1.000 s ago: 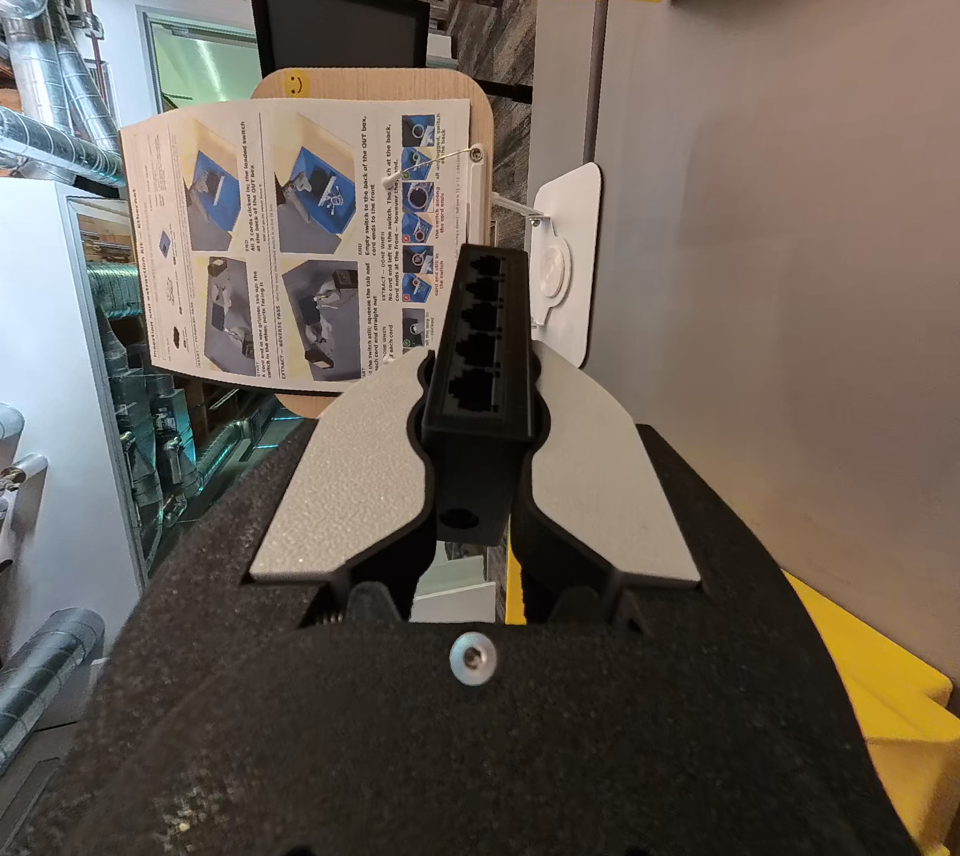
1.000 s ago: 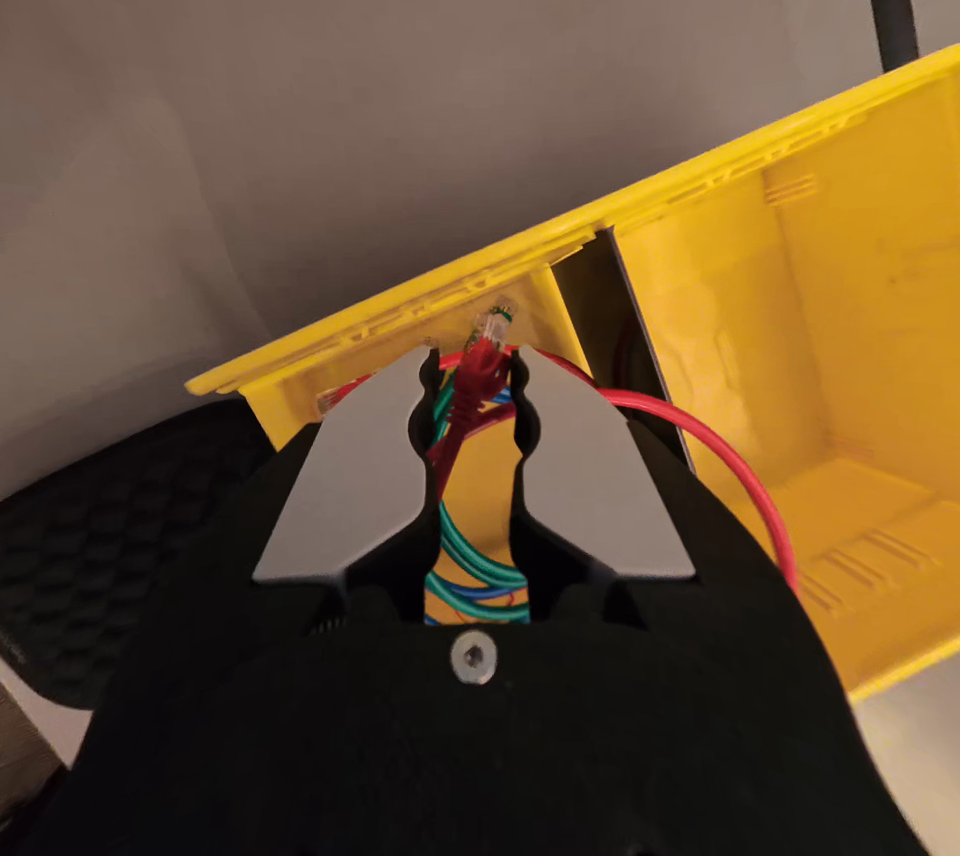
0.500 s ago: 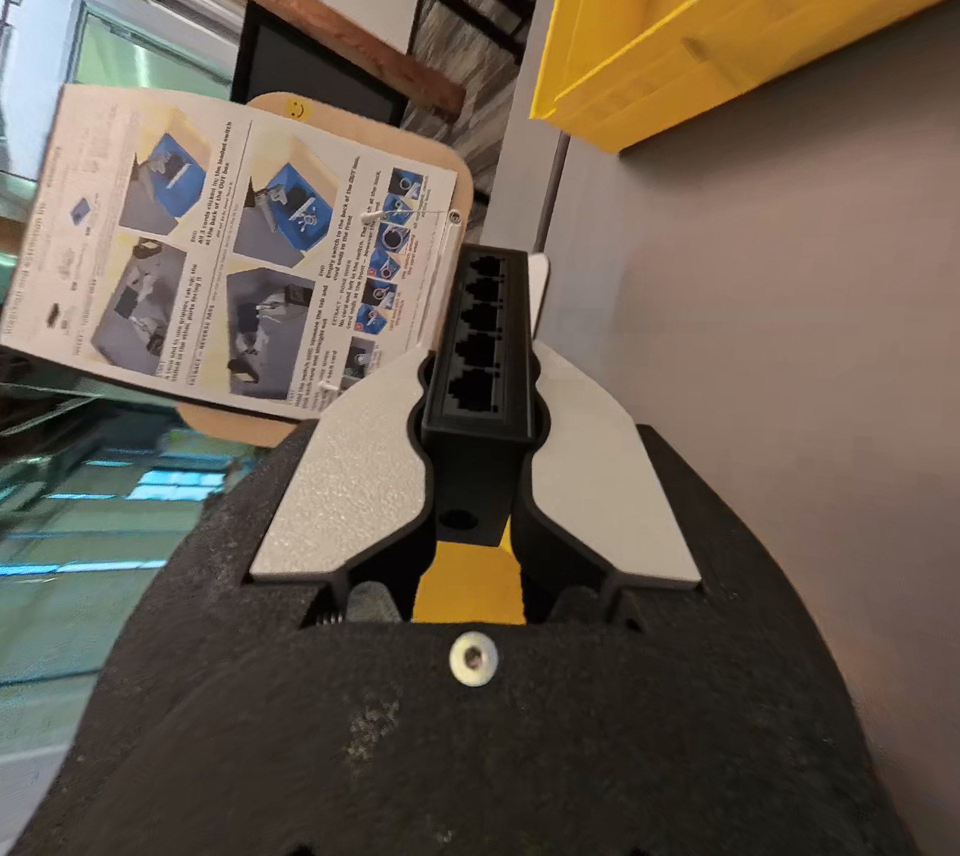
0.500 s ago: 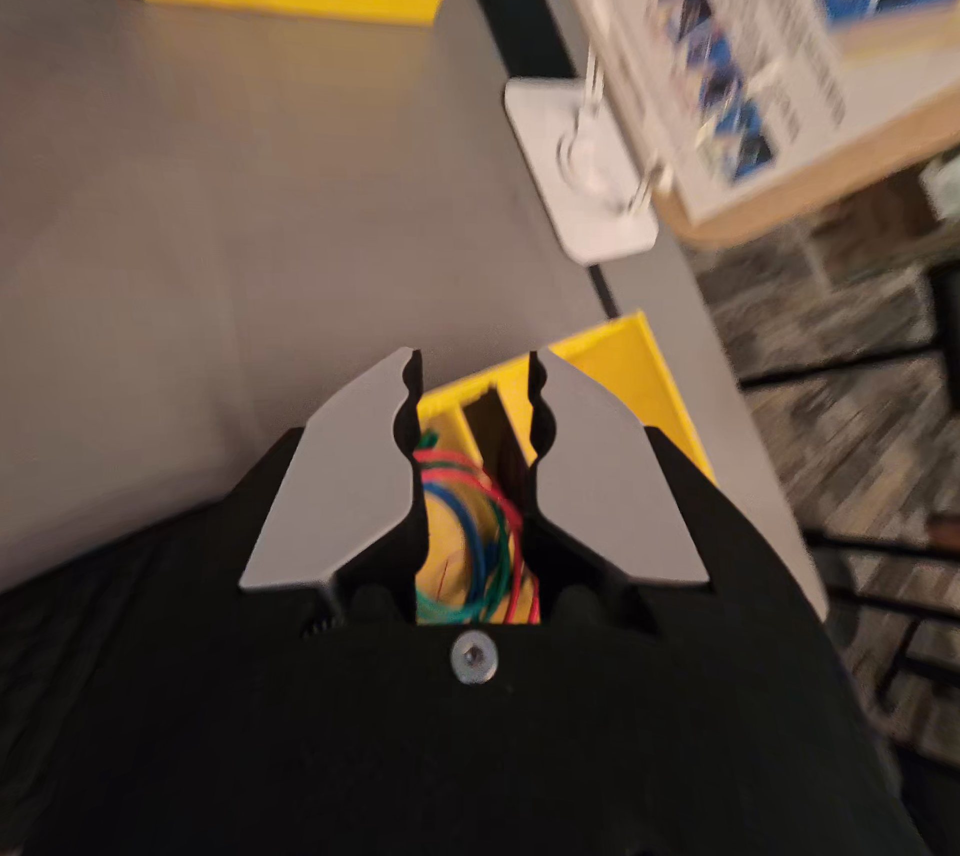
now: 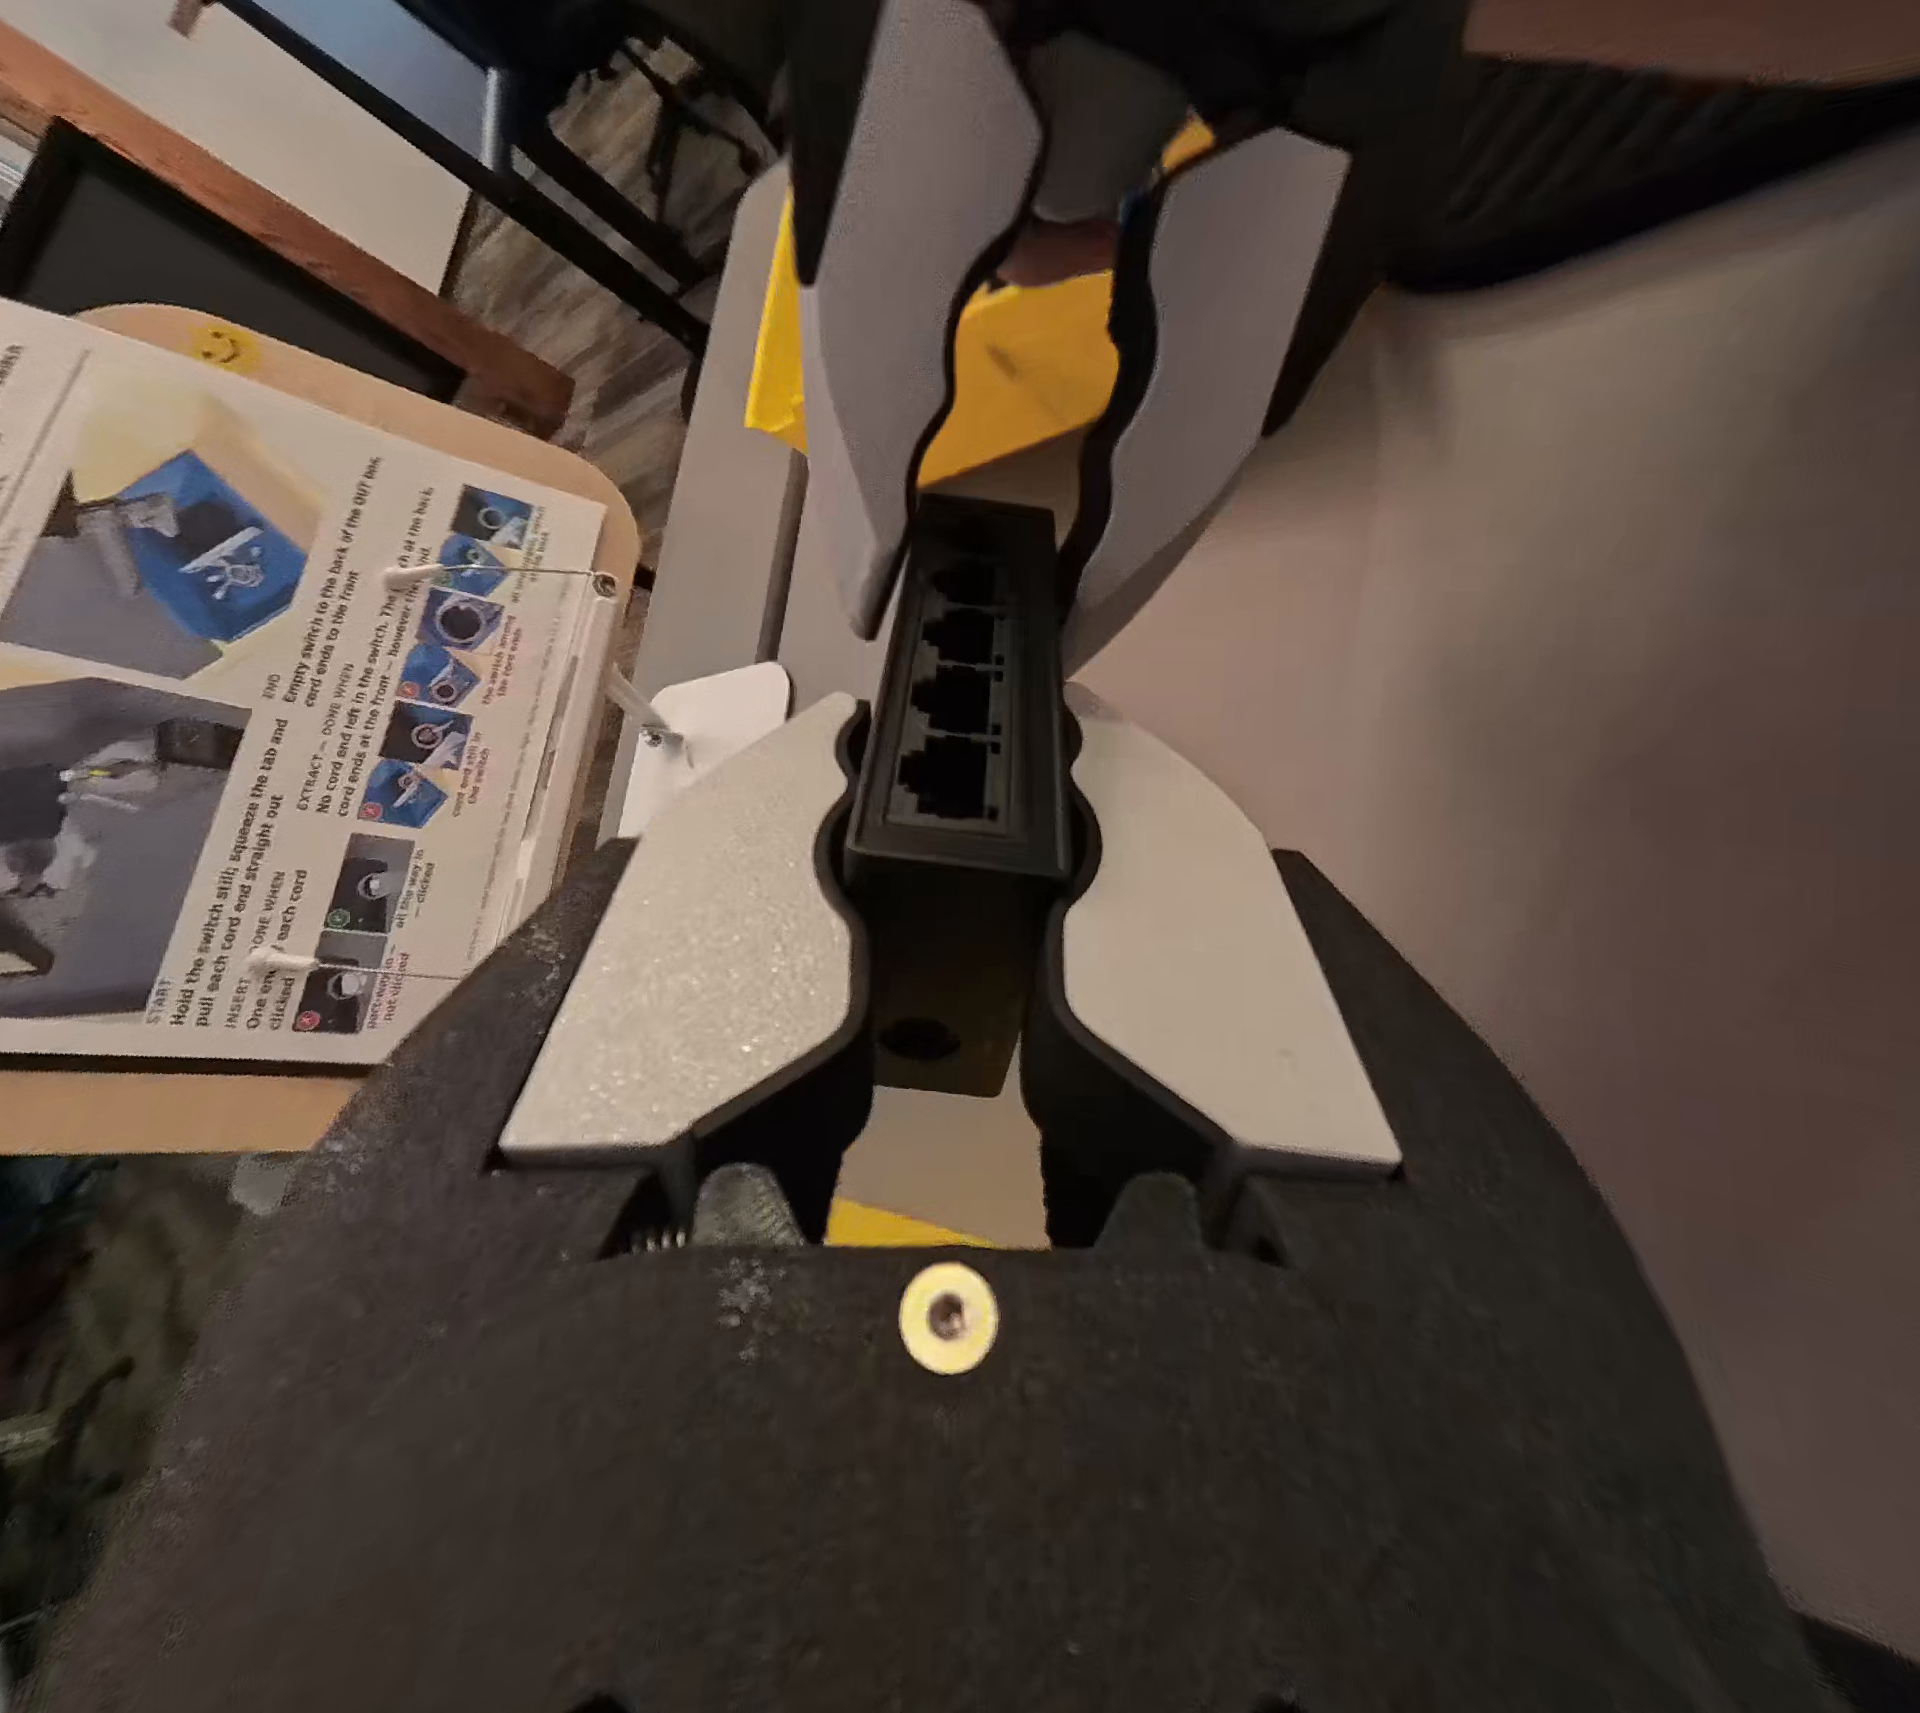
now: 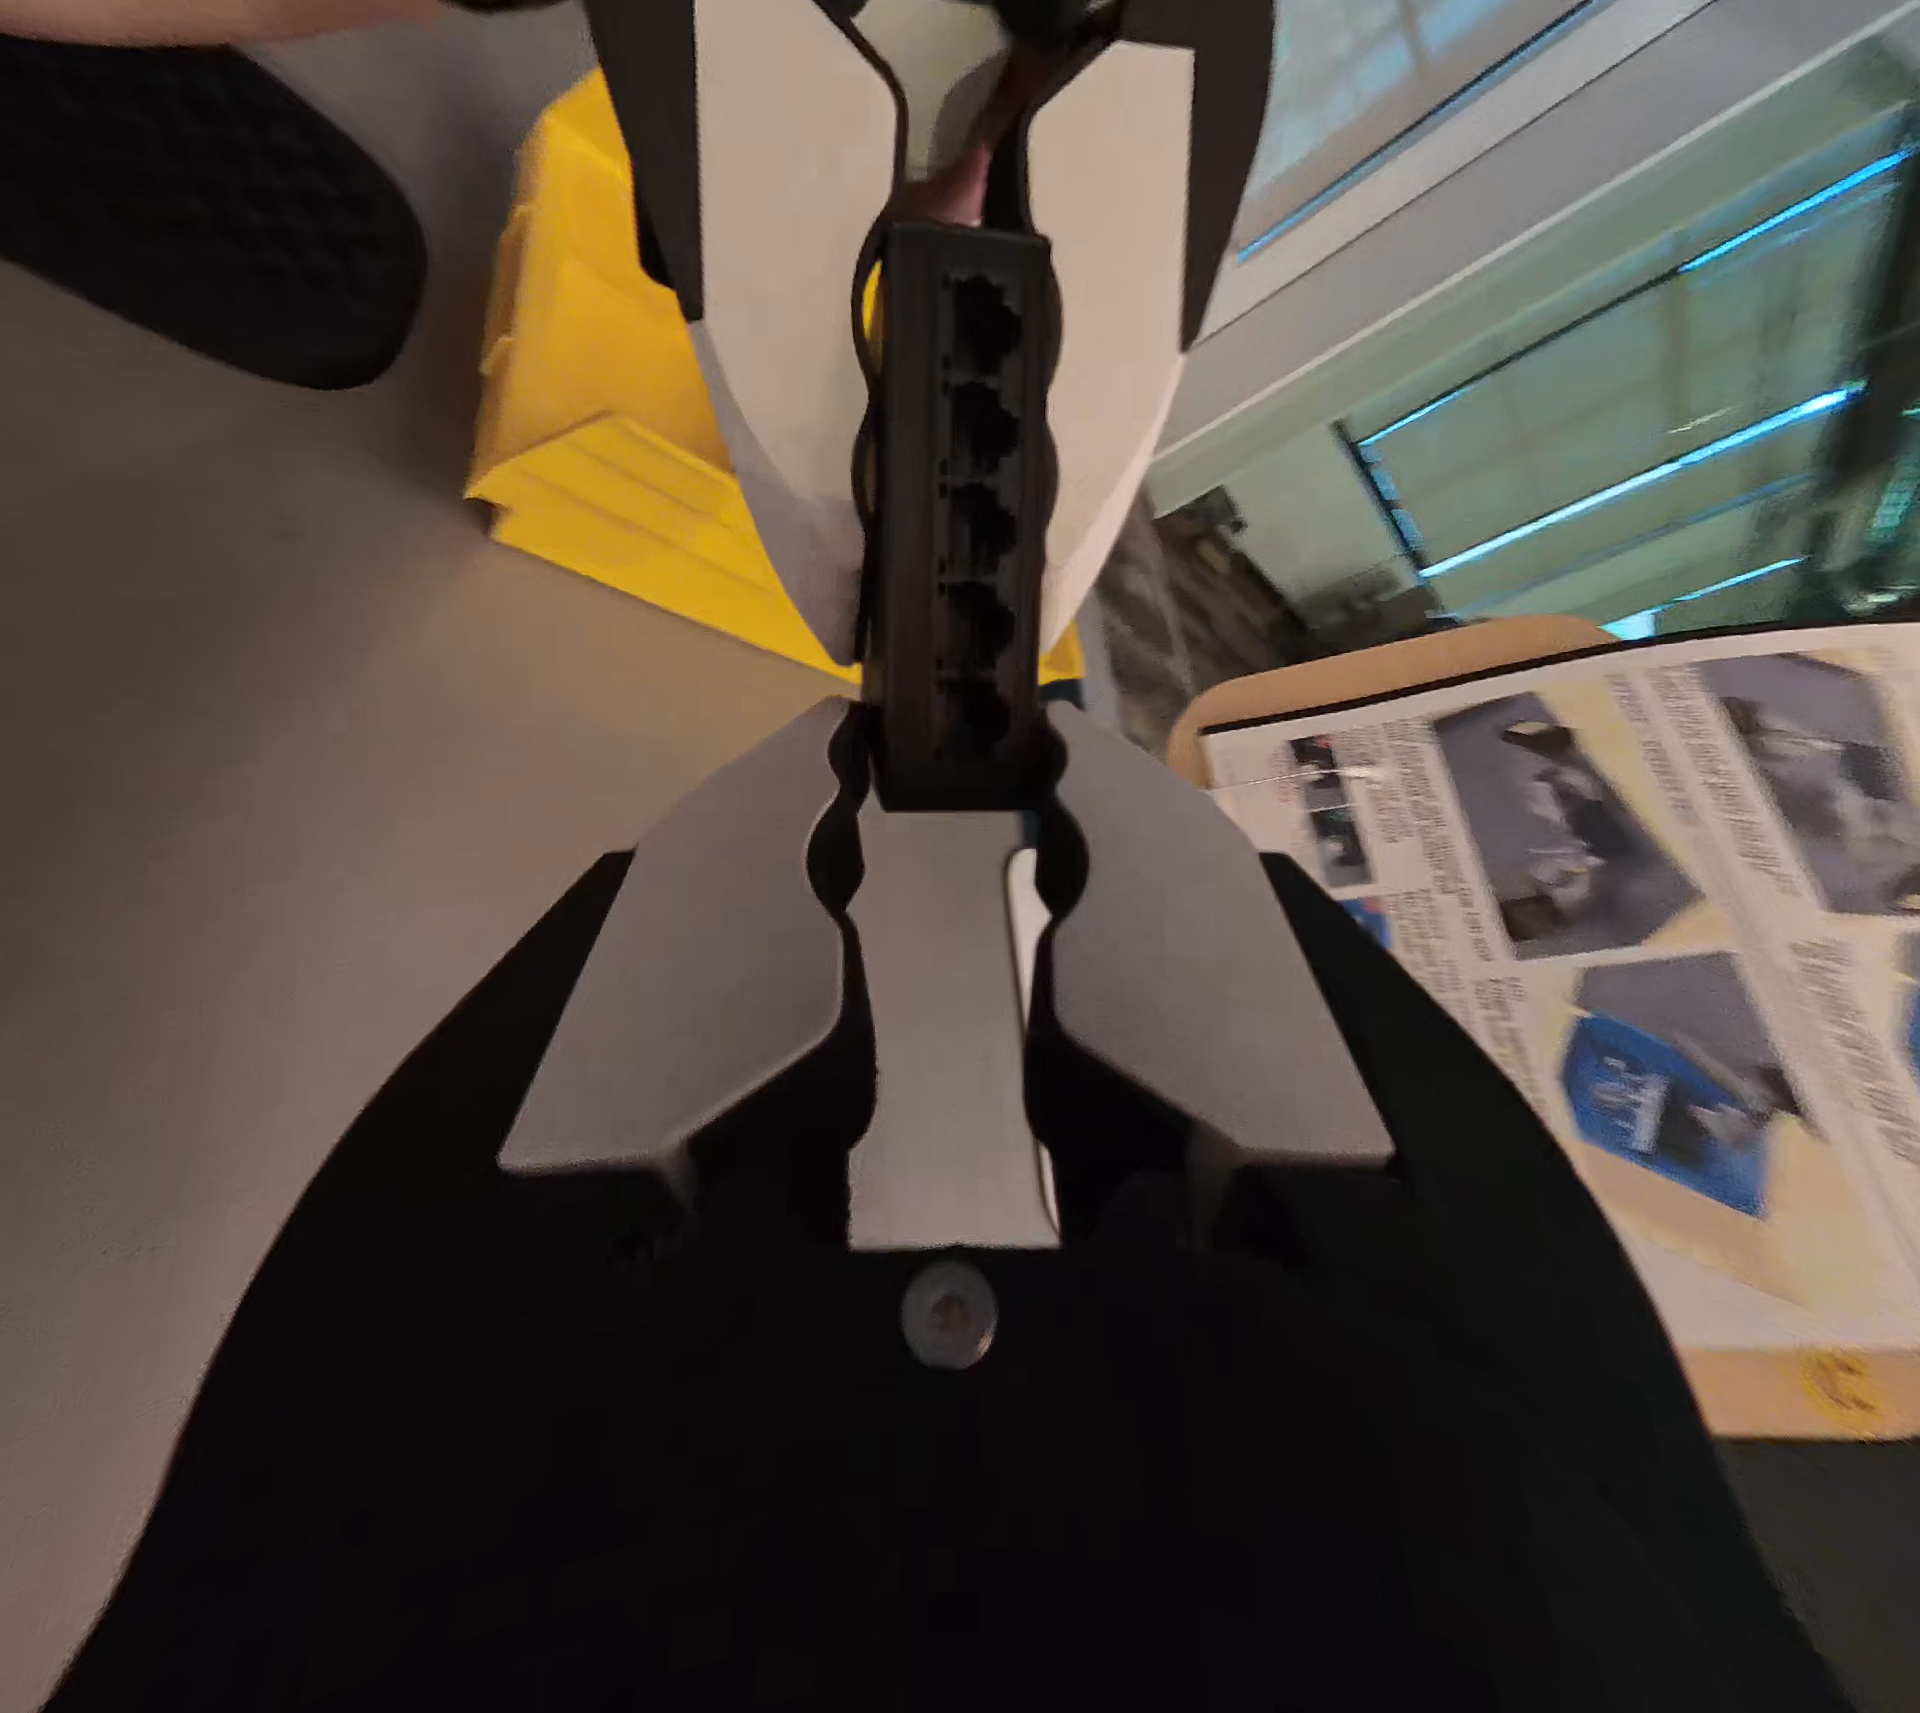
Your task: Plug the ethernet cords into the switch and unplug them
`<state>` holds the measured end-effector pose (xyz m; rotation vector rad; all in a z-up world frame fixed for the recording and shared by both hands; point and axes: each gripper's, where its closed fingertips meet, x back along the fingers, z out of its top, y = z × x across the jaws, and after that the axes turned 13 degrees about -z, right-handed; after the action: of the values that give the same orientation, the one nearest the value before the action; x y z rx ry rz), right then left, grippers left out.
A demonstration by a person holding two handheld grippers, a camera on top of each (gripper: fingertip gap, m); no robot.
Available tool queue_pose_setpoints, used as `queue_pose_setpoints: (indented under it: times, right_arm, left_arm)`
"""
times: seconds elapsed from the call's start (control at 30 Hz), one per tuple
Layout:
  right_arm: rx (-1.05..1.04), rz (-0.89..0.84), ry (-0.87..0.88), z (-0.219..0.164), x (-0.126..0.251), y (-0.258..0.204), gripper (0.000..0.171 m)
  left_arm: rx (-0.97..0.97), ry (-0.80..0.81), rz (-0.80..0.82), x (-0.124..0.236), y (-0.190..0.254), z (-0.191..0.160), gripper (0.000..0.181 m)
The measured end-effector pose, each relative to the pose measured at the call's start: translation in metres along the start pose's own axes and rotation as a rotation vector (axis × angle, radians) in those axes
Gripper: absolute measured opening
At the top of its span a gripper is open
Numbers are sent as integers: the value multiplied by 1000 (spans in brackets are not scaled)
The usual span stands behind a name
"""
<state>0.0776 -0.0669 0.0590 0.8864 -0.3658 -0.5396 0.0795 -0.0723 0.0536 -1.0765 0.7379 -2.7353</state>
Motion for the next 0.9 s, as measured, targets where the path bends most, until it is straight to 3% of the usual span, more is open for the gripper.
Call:
queue_pose_setpoints:
  times: [0.13, 0.27, 0.43, 0.6, 0.9]
  right_arm:
    - [-41, 107, -21, -13, 5, -9, 28]
    - [13, 72, -175, -43, 23, 26, 28]
    - [-73, -93, -638, -156, 82, 101, 28]
    - [-277, -62, -902, -272, 119, 95, 28]
    - [-544, 49, -1157, -361, 137, 62, 28]
  left_arm:
    - [-28, -62, -16, -13, 4, -11, 30]
    - [18, -93, 151, 1, -26, -23, 28]
    - [108, -55, 207, 17, -40, -29, 24]
    - [97, -119, 207, 11, -39, -35, 19]
    - [92, -180, 188, -3, -36, -43, 16]
